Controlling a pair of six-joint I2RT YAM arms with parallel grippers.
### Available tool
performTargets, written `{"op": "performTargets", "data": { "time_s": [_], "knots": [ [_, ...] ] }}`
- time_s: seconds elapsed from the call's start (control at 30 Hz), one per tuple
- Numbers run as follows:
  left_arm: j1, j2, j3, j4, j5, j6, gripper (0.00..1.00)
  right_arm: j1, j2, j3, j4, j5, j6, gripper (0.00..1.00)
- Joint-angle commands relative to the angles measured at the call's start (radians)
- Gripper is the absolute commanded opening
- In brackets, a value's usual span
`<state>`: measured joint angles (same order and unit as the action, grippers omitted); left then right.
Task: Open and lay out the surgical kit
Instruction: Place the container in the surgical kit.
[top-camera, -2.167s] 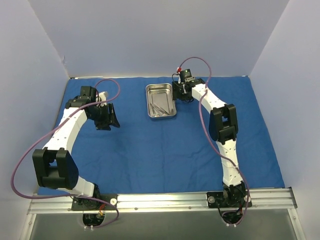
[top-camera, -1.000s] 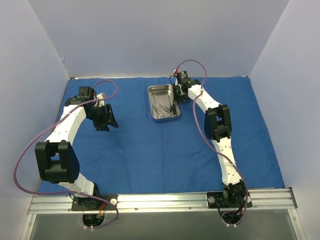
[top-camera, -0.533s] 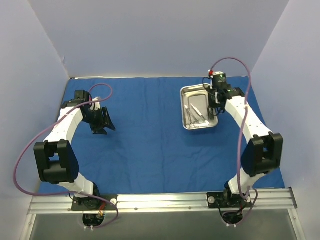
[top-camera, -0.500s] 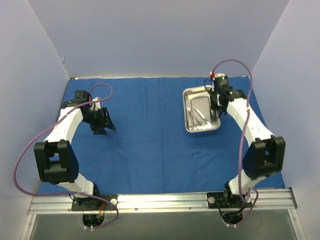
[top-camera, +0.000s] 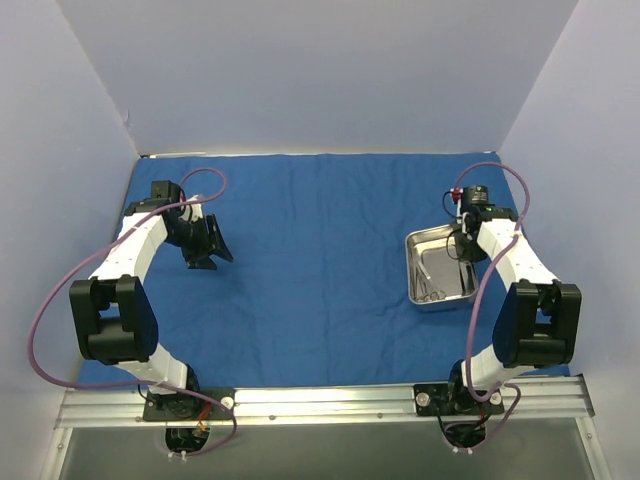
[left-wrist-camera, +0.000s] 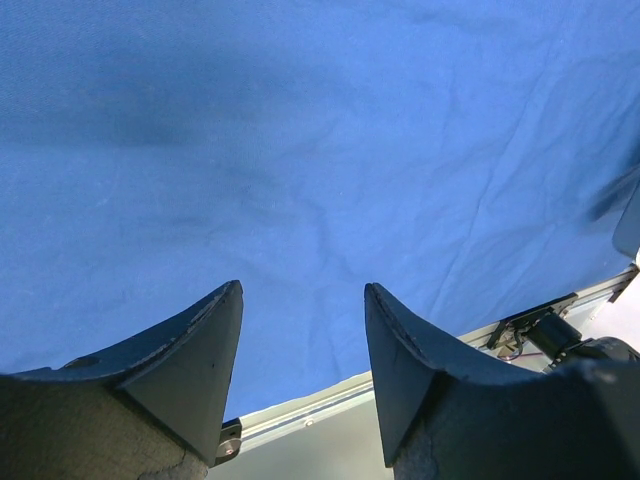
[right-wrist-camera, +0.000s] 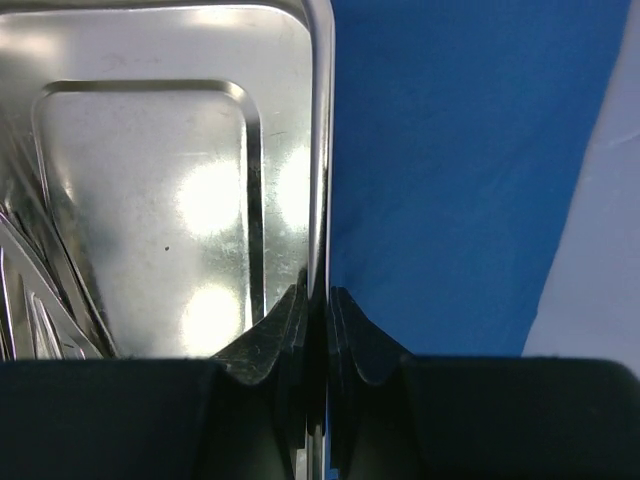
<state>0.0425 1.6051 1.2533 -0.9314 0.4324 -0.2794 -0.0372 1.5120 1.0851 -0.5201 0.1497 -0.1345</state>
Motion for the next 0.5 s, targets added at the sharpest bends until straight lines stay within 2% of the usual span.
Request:
{"op": "performTargets", "data": {
  "time_s": [0.0, 0.13, 0.17, 0.2, 0.23, 0.3, 0.4, 0.47],
  "knots": [
    [0.008, 0.006, 0.021, 0.022, 0.026, 0.013, 0.61, -0.033, 0.004, 0.006, 0.054, -0.016, -0.071, 0.00],
    [0.026, 0.001, 0.018, 0.020, 0.025, 0.013, 0.61, -0.058, 0.050, -0.028, 0.083, -0.006, -0.134, 0.00],
    [0.031, 0.000, 0.018, 0.016, 0.025, 0.013, 0.61, -0.062, 0.054, -0.033, 0.089, -0.001, -0.140, 0.03],
    [0.037, -0.002, 0.018, 0.014, 0.025, 0.013, 0.61, -0.063, 0.057, -0.042, 0.095, 0.008, -0.146, 0.07],
    [0.040, -0.004, 0.017, 0.016, 0.025, 0.013, 0.61, -0.064, 0.060, -0.048, 0.100, 0.026, -0.148, 0.19],
    [0.042, -0.002, 0.009, 0.017, 0.023, 0.011, 0.61, -0.064, 0.068, -0.051, 0.115, 0.030, -0.148, 0.26],
    [0.043, 0.006, 0.003, 0.022, 0.032, 0.009, 0.61, -0.064, 0.085, -0.024, 0.118, 0.060, -0.128, 0.50],
    [0.042, 0.009, 0.005, 0.023, 0.034, 0.009, 0.61, -0.061, 0.080, 0.018, 0.095, 0.118, -0.106, 0.54]
  ]
}}
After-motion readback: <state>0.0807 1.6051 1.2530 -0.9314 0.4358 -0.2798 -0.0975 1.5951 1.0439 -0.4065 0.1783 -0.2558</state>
